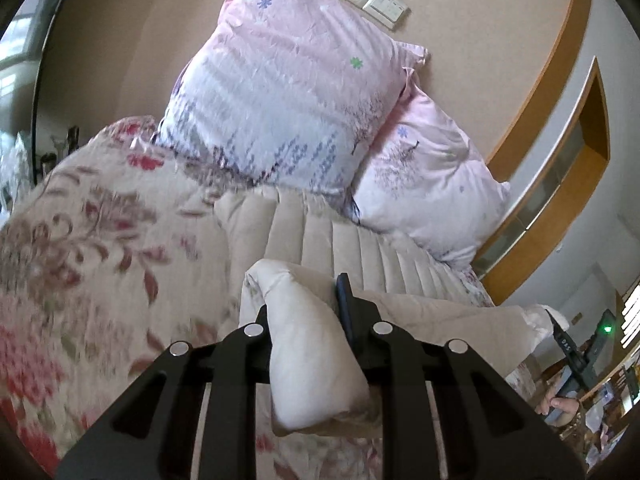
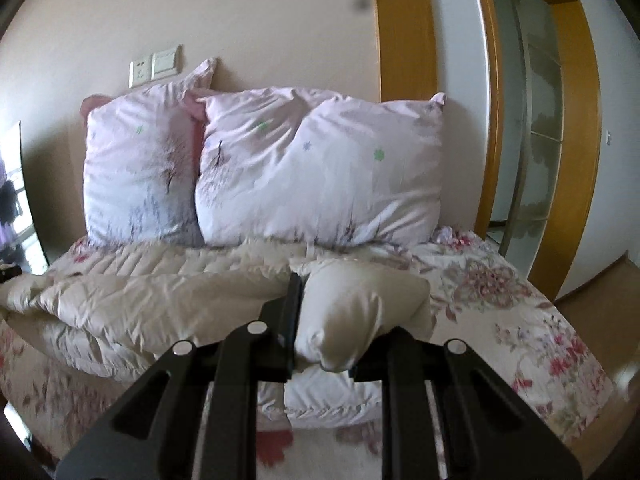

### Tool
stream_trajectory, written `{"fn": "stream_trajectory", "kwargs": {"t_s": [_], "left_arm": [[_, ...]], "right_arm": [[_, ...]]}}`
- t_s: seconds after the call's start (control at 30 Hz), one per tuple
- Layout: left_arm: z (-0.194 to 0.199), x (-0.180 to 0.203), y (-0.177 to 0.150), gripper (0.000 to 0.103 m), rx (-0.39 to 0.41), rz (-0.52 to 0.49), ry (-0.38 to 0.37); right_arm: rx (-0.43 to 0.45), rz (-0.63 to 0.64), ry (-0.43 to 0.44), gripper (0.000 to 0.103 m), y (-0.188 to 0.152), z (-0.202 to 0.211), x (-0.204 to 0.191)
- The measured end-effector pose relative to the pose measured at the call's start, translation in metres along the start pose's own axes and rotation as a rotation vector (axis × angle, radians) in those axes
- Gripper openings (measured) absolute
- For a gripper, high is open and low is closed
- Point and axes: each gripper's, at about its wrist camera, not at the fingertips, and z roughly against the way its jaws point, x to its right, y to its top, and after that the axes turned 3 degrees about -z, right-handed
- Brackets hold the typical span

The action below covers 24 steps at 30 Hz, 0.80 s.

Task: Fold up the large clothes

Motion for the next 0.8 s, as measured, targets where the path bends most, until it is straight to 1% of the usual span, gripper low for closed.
{"fn": "stream_trajectory", "kwargs": {"t_s": [0.13,0.2,0.27,0.33,0.5,0.6,0.67,0.7,0.73,0.77,0.8], "left_arm": [[-0.013,0.007,0.031,0.018,0.032,-0.024,0.014],[-0.022,0.010,0.047,0.018,0.048,-0.032,0.019],[-0.031,0.010,0.057,0.018,0.057,-0.034,0.020],[-0.048,0.005,0.064,0.018,0.044,-0.018,0.021],[-0.094,-0.013,0.068,0.018,-0.019,0.051,0.032],[-0.124,-0.031,0.070,0.018,-0.066,0.129,0.024],[-0.138,-0.040,0.070,0.018,-0.093,0.172,0.021],[-0.143,-0.044,0.069,0.018,-0.103,0.191,0.018],[-0.150,-0.049,0.069,0.018,-0.112,0.214,0.014],[-0.154,-0.053,0.068,0.018,-0.117,0.236,0.005],[-0.158,-0.056,0.068,0.019,-0.117,0.253,-0.009]], "right_arm": [[0.059,-0.026,-0.010,0.019,0.027,-0.019,-0.005],[0.076,-0.037,-0.014,0.019,0.038,-0.029,-0.007],[0.079,-0.032,-0.030,0.019,0.045,-0.045,-0.010],[0.051,-0.024,-0.049,0.019,0.047,-0.067,-0.012],[-0.100,-0.103,-0.049,0.019,0.043,-0.137,-0.006],[-0.163,-0.150,-0.043,0.019,0.042,-0.167,-0.004],[-0.212,-0.187,-0.036,0.022,0.041,-0.189,-0.003],[-0.232,-0.208,-0.032,0.022,0.039,-0.197,-0.002],[-0.249,-0.232,-0.027,0.025,0.039,-0.206,0.000],[-0.269,-0.268,-0.009,0.030,0.039,-0.216,0.003],[-0.284,-0.302,0.008,0.033,0.040,-0.225,0.006]]}}
